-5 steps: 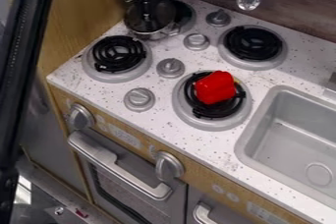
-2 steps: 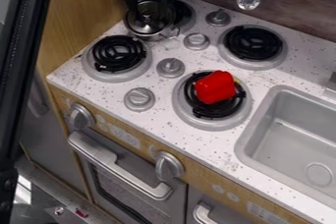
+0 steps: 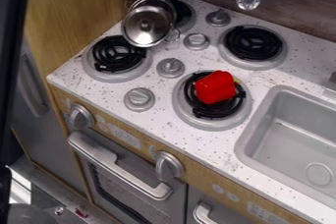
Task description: Take the pot lid and put it on the silver pot
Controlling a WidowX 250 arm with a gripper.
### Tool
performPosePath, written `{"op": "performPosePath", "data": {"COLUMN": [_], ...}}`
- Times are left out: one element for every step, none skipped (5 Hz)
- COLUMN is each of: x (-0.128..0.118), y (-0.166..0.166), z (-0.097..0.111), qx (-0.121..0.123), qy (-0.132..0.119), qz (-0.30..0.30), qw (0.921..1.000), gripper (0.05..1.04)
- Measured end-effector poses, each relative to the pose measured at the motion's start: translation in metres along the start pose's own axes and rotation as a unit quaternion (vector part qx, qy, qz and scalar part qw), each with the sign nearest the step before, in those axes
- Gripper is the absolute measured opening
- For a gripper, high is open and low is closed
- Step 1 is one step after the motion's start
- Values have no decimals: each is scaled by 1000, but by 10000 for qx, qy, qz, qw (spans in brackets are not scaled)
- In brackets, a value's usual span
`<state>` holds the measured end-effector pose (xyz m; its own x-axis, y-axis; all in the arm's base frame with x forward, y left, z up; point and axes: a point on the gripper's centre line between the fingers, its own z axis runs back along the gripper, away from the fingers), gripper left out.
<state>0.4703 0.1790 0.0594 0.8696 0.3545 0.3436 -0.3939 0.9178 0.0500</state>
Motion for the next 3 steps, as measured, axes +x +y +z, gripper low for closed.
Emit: {"op": "performPosePath", "data": {"x": [-25,-49,-69], "y": [1,4,9], "z": [20,28,37], "qx": [-25,-83,-82], "qy": [178,343,398], "qz": [-155,-236,-403], "qw": [9997,9991,9984], "gripper": [999,999,999]}}
